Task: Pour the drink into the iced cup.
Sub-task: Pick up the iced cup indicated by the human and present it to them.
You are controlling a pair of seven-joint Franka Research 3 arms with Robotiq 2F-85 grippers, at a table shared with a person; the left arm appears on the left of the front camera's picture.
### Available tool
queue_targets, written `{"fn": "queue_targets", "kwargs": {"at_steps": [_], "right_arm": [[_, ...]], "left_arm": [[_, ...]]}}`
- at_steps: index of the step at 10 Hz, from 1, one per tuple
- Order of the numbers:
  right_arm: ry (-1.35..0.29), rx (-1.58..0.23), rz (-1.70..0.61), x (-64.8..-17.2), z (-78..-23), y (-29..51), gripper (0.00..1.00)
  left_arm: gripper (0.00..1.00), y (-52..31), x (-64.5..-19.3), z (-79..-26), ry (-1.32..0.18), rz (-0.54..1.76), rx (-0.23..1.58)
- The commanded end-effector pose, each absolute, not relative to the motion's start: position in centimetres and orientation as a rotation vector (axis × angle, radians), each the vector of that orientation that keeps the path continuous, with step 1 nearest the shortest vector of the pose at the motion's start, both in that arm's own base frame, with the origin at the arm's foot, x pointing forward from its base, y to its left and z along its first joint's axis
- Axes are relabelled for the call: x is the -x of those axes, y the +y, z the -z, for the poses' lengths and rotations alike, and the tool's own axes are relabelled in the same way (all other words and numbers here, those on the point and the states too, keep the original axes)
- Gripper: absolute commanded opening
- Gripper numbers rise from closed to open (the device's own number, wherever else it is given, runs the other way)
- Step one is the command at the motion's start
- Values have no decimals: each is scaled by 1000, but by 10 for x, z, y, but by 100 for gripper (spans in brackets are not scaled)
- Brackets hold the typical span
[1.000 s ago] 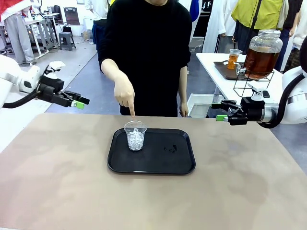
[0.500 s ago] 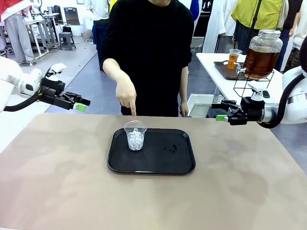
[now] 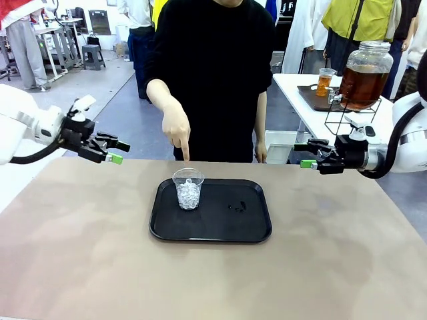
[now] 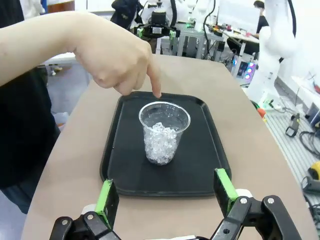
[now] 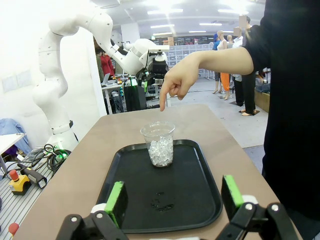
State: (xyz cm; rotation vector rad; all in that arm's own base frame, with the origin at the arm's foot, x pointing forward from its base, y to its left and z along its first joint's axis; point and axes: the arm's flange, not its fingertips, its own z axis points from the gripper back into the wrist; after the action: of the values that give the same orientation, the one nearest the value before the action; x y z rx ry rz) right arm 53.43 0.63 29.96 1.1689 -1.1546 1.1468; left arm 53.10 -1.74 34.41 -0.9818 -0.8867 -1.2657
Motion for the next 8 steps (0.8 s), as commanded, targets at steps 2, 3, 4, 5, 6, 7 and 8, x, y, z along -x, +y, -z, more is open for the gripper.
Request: {"fn": "queue_targets", "kwargs": {"at_steps": [2, 3, 4, 5, 6, 7, 8], "right_arm": [[-1154, -1170, -1152, -536, -303, 9, 100], [-1154, -1170, -1152, -536, -303, 9, 100], [-1154, -1170, -1152, -536, -303, 9, 100], [-1154, -1170, -1152, -536, -303, 9, 100], [-1154, -1170, -1152, -536, -303, 9, 100], [-1154, -1170, -1152, -536, -303, 9, 100], [-1154, -1170, -1152, -536, -303, 9, 100]], "left_arm": [[100, -36, -521, -319, -1014, 1330, 916], [100, -42, -520, -313, -1051, 1328, 872], [100, -48, -519, -307, -1067, 1329, 844], [100, -54, -519, -301, -1077, 1311, 850], [100, -61, -519, -293, -1087, 1291, 857], [100, -66, -520, -287, -1099, 1264, 884], [100, -73, -522, -279, -1079, 1262, 915]]}}
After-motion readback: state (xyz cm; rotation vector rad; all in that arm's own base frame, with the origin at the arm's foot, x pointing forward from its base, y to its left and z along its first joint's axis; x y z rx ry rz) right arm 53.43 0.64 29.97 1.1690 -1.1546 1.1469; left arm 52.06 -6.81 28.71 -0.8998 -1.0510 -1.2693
